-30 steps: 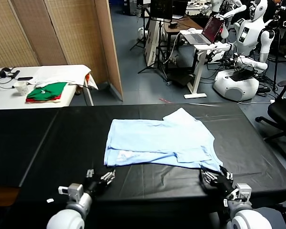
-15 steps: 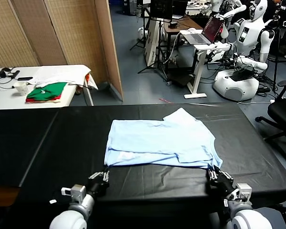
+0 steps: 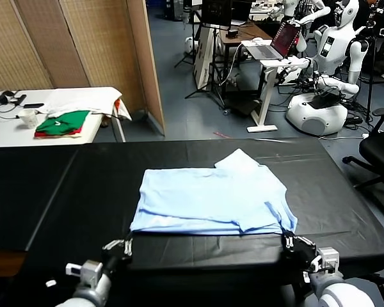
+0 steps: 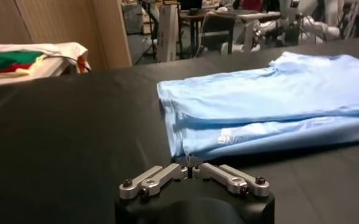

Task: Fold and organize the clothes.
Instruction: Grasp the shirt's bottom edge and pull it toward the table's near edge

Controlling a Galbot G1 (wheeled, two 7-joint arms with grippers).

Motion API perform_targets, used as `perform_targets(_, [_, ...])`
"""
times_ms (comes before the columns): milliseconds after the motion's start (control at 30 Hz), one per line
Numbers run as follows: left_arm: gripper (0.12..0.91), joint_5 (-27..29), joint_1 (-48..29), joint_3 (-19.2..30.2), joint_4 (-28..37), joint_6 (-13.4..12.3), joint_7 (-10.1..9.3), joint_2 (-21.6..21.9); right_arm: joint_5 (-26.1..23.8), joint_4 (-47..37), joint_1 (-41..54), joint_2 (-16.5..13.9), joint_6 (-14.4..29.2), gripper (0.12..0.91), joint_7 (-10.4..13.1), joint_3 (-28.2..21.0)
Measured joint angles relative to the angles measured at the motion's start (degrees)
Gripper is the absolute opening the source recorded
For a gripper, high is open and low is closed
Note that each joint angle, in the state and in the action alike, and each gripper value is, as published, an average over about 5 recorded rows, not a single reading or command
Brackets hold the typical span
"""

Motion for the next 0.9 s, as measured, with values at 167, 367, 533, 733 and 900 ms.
perform_targets(167, [0.144, 2.0, 5.0, -2.2, -3.1, 0.0, -0.05, 0.1, 0.0, 2.5, -1.7, 0.7, 0.2, 0.152, 1.4, 0.0])
perform_targets(367, [0.144, 2.9, 7.3, -3.5, -3.8, -0.4, -0.20, -0.9, 0.1, 4.6, -3.0, 1.8, 0.1, 0.152, 1.6, 0.1])
perform_targets(533, [0.144, 3.2, 8.0, -3.8, -4.2, -0.2, -0.33, -1.2, 0.4, 6.5, -4.4, 2.3, -1.9, 0.163, 1.4, 0.7])
perform_targets(733, [0.144, 2.8, 8.6, -4.1, -5.6, 1.6, -1.17, -1.0, 1.2, 8.7, -5.8, 3.3, -3.2, 0.413, 1.5, 1.5])
perform_targets(900, [0.251, 2.7, 9.0, -4.7, -6.8, 3.0, -1.23, -0.7, 5.0, 10.5, -5.2, 3.6, -2.7, 0.731, 1.5, 3.1])
